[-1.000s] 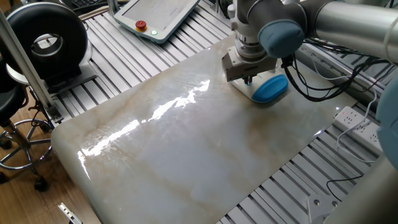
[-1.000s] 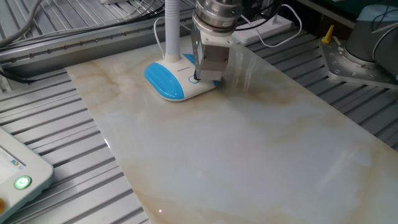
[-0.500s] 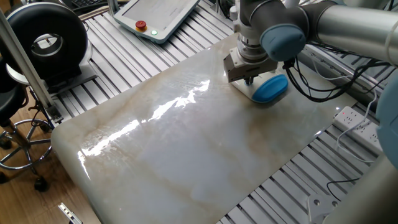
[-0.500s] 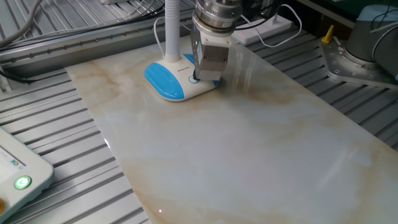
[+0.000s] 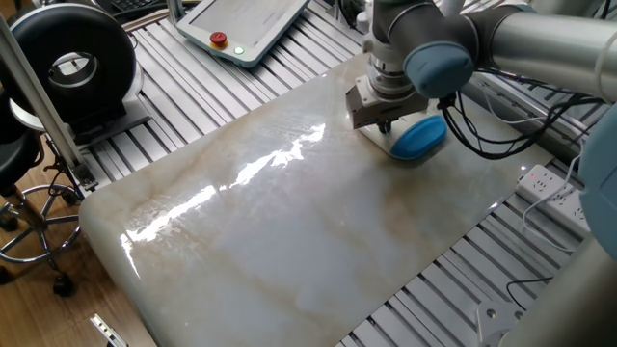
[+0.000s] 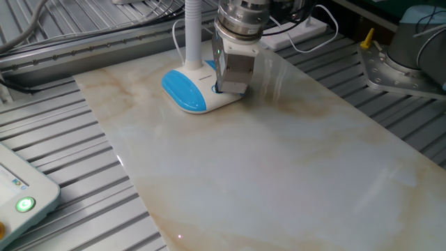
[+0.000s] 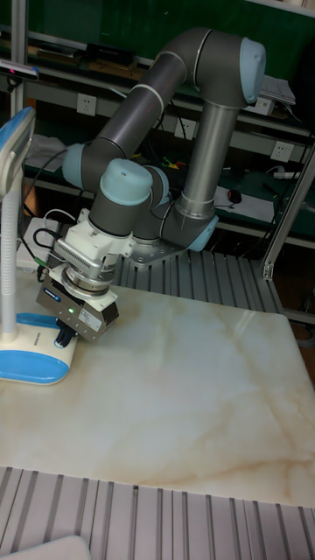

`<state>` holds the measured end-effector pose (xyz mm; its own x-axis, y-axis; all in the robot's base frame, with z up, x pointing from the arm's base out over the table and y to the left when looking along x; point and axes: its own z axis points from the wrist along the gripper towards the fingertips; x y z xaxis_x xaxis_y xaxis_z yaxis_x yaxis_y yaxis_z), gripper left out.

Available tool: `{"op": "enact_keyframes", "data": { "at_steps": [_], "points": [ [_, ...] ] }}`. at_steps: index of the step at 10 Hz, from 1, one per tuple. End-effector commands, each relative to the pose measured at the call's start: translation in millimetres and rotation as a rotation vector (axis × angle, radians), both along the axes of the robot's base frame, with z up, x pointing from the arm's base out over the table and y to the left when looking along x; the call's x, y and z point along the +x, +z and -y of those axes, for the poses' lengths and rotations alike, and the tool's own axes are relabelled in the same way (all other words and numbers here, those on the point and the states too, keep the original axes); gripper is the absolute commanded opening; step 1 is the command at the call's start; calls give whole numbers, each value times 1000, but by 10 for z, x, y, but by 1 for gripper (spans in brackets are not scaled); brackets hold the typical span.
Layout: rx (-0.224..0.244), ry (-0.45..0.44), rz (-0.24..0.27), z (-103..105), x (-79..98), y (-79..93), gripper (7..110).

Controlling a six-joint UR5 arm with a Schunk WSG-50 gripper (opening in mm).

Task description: Turn on the desk lamp by pressing the button

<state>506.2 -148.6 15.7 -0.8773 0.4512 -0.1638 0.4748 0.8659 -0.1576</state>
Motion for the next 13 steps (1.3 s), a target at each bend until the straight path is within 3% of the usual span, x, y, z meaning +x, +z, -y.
{"op": "enact_keyframes", "data": {
  "at_steps": [1, 3, 5, 7, 8, 9, 10, 13],
  "points": [
    [14, -11, 14, -31, 34, -29, 7],
    [-28, -20, 21, -45, 35, -29, 7],
    [-32, -28, 31, -75, 52, -23, 7],
    [-76, -14, 16, -121, 41, 227, 7],
    [-70, -18, 10, -197, 35, 330, 7],
    [-53, -4, 14, -201, 49, 336, 7],
    [-82, 23, 12, -112, 63, 333, 7],
    [-102, 38, 22, -15, 94, 237, 7]
  ]
}}
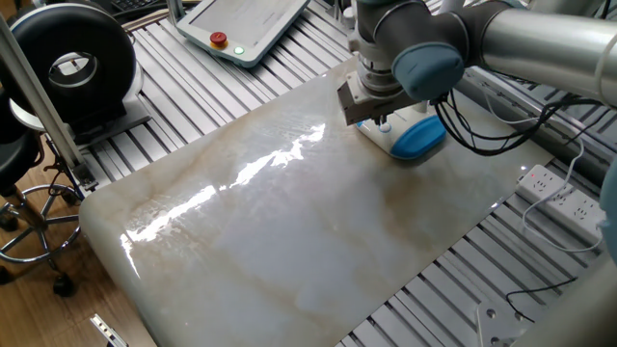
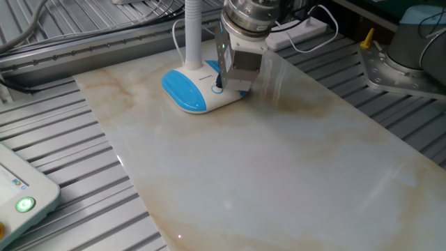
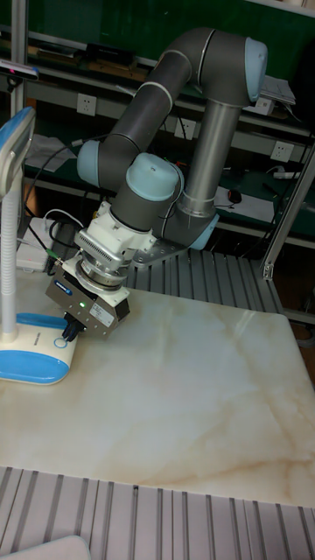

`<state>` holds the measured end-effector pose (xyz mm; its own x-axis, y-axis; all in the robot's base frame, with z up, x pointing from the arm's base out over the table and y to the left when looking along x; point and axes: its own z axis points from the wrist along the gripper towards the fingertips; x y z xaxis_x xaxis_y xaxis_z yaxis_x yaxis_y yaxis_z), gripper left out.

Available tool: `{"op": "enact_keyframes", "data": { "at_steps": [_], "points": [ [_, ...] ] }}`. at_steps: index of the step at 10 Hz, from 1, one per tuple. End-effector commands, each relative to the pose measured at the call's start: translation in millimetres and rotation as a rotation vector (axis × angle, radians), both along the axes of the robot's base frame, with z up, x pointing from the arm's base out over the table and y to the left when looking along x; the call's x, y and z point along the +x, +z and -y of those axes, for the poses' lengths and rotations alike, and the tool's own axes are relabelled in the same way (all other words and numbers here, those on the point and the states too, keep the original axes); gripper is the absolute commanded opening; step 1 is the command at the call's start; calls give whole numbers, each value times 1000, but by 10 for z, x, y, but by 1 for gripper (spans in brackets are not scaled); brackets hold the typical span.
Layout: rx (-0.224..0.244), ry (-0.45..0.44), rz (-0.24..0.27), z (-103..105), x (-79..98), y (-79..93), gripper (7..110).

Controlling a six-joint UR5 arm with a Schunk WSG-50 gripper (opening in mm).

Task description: Turn on the desk lamp by pressing the button

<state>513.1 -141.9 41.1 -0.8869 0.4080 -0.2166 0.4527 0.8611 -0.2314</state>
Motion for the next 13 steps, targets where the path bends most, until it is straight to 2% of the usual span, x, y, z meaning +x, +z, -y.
{"op": "enact_keyframes", "data": {
  "at_steps": [1, 5, 13],
  "points": [
    [-11, 16, 11, 86, 29, -53, 7],
    [11, 28, 14, 84, -2, -121, 7],
    [3, 34, 13, 123, -46, -163, 7]
  ]
}}
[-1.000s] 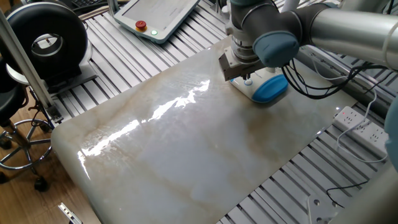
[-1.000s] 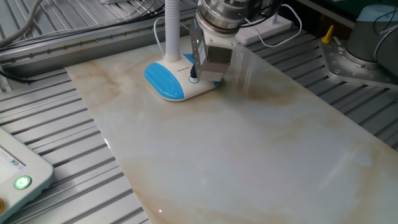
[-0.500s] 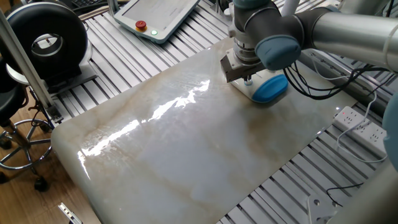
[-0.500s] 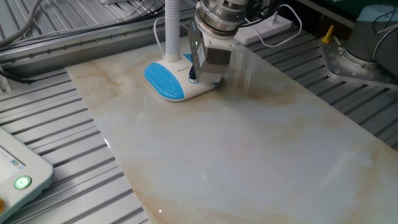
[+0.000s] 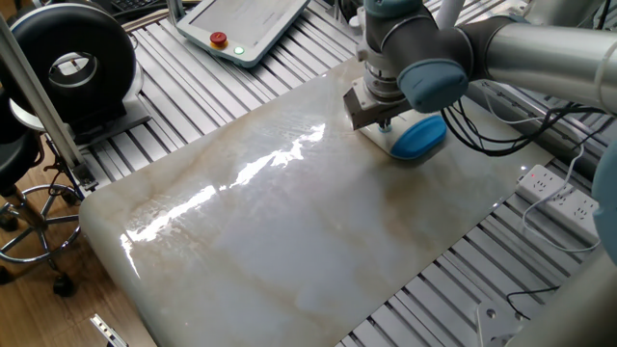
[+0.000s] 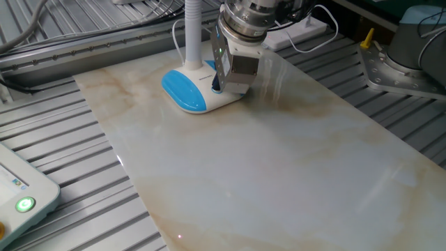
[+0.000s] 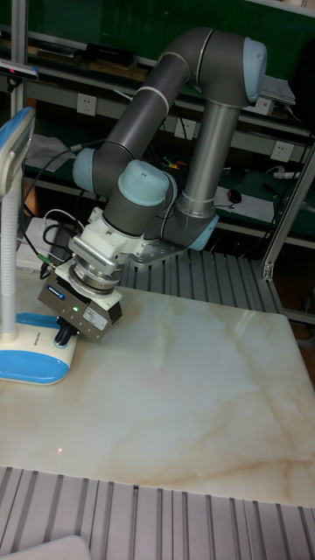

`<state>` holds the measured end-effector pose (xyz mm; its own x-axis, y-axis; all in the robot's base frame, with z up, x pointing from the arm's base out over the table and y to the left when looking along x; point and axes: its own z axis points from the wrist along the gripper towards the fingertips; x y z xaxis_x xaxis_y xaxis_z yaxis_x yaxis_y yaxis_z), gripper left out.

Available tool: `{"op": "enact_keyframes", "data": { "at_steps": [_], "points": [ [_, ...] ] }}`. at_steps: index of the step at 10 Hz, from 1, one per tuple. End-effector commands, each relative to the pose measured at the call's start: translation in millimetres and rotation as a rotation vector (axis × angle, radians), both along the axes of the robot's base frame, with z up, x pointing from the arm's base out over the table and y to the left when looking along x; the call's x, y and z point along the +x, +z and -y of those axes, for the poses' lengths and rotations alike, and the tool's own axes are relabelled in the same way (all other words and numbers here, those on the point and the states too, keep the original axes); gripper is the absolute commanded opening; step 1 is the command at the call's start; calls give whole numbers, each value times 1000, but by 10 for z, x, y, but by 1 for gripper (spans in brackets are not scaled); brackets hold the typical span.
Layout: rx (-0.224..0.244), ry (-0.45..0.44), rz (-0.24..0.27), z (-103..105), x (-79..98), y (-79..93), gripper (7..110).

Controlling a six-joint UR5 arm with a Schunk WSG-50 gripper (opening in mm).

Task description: Turn on the desk lamp by pressing the button

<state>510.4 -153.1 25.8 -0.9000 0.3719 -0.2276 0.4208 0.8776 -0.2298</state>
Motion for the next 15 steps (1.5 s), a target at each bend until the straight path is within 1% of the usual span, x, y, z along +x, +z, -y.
{"op": "enact_keyframes", "data": {
  "at_steps": [1, 6, 9, 10, 11, 12, 13, 14, 15],
  "points": [
    [5, -3, 4, 19, -22, -13, 7],
    [9, -7, 16, 23, 8, -66, 7],
    [12, -13, 34, 9, 45, -124, 7],
    [-2, -11, 40, 6, 49, -115, 7],
    [-30, -13, 44, -20, 38, -71, 7],
    [-73, -27, 39, -74, 17, -3, 7],
    [-85, -37, 36, -125, 17, 23, 7],
    [-5, -39, 27, -208, 5, 4, 7],
    [77, -28, 6, -214, -18, 53, 7]
  ]
}}
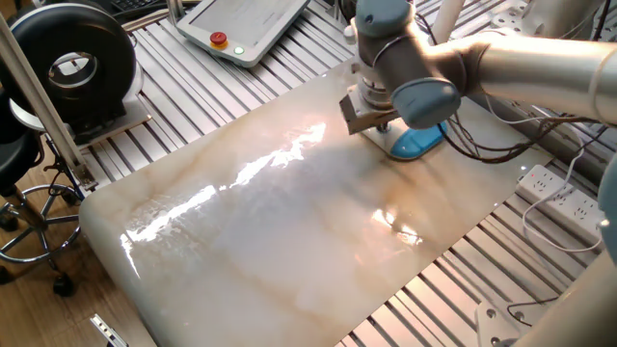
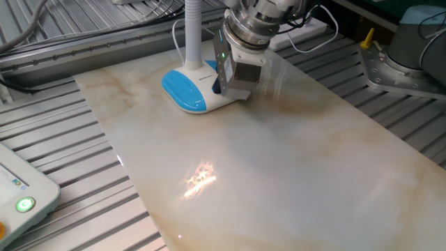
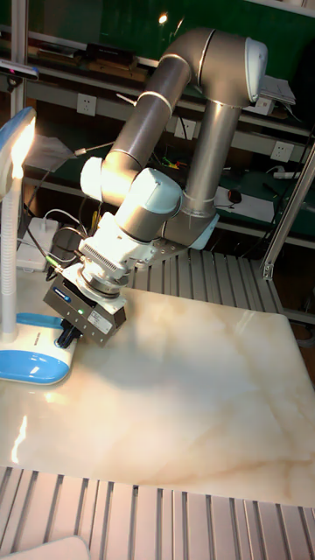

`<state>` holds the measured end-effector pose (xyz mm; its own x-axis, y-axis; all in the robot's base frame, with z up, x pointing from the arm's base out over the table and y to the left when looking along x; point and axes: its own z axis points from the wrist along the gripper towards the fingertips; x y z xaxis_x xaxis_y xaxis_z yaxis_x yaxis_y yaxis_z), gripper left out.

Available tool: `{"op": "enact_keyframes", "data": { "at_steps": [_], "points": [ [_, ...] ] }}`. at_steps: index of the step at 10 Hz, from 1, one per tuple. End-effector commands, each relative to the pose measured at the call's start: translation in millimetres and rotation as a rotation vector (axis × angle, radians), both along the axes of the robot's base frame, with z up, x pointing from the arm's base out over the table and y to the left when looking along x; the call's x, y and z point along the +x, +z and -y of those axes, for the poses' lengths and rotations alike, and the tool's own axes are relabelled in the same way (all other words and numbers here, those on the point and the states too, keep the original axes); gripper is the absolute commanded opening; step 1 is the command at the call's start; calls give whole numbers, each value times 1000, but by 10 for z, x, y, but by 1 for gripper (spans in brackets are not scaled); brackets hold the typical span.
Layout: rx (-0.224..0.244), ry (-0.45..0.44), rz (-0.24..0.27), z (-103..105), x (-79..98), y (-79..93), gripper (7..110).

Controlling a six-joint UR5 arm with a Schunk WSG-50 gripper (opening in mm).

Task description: Turn on the desk lamp by pressing the button

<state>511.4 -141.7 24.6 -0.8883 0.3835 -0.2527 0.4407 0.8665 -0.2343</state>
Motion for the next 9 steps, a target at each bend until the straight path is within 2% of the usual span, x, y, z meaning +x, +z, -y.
{"op": "enact_keyframes", "data": {
  "at_steps": [1, 3, 7, 8, 9],
  "points": [
    [90, 7, -31, -4, -53, 168, 7],
    [101, -13, -40, -97, -88, 326, 7],
    [330, -220, -53, -848, -134, 592, 7],
    [384, -242, -60, -1037, -116, 627, 7],
    [394, -202, -67, -1112, -93, 653, 7]
  ]
}}
